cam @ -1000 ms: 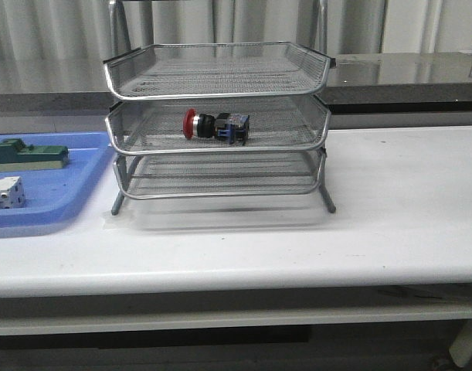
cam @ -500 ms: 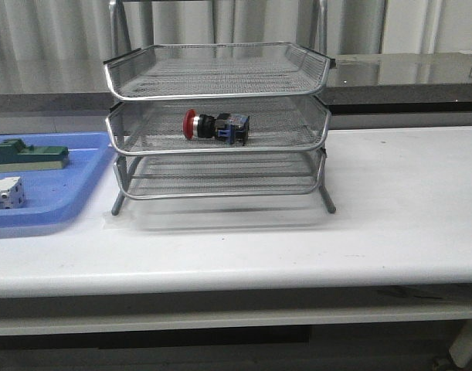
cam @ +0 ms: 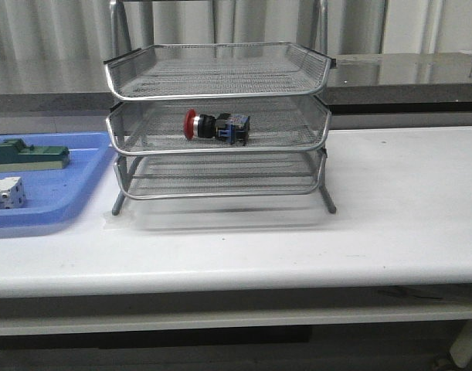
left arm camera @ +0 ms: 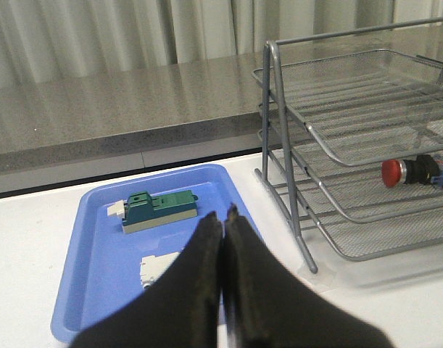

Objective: Place button on rack with both arms

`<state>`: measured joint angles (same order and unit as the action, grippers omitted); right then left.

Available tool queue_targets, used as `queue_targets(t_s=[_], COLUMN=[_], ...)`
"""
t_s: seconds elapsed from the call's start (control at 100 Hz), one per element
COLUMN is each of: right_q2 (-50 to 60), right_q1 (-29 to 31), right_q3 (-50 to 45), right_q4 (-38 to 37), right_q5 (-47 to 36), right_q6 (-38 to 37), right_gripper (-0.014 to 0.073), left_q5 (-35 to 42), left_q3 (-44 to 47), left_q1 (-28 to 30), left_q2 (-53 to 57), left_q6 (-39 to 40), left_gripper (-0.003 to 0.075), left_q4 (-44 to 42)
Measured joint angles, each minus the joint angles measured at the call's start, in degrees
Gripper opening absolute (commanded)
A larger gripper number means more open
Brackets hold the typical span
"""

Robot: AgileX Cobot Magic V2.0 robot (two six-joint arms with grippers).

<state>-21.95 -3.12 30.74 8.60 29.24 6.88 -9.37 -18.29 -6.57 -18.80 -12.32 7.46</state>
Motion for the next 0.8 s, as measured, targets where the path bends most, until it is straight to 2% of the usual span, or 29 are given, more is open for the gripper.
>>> queue_targets(t_s=[0.38,0.55,0.8], right_q2=[0.1,2.6,9.6], right_q1=[0.0,-0.3,-1.5], right_q3=[-1.2,-5.8,-15.9], right_q4=[0.0,-0.5,-5.6], right_q5=[-0.1,-4.8,-14.4], right_q6=[0.0,-1.1,-10.0], right_gripper=[-0.0057,-0.0057,-0.0057], left_q5=[0.0,0.0,0.0], left_q3=[0.0,0.0,0.0], left_q1=[0.0,0.0,0.0], left_q2=[0.0,0.0,0.0], left_q6=[0.0,0.0,0.0], left_gripper=[-0.0021,-0.0021,-0.0021], left_q4=[0.0,0.0,0.0])
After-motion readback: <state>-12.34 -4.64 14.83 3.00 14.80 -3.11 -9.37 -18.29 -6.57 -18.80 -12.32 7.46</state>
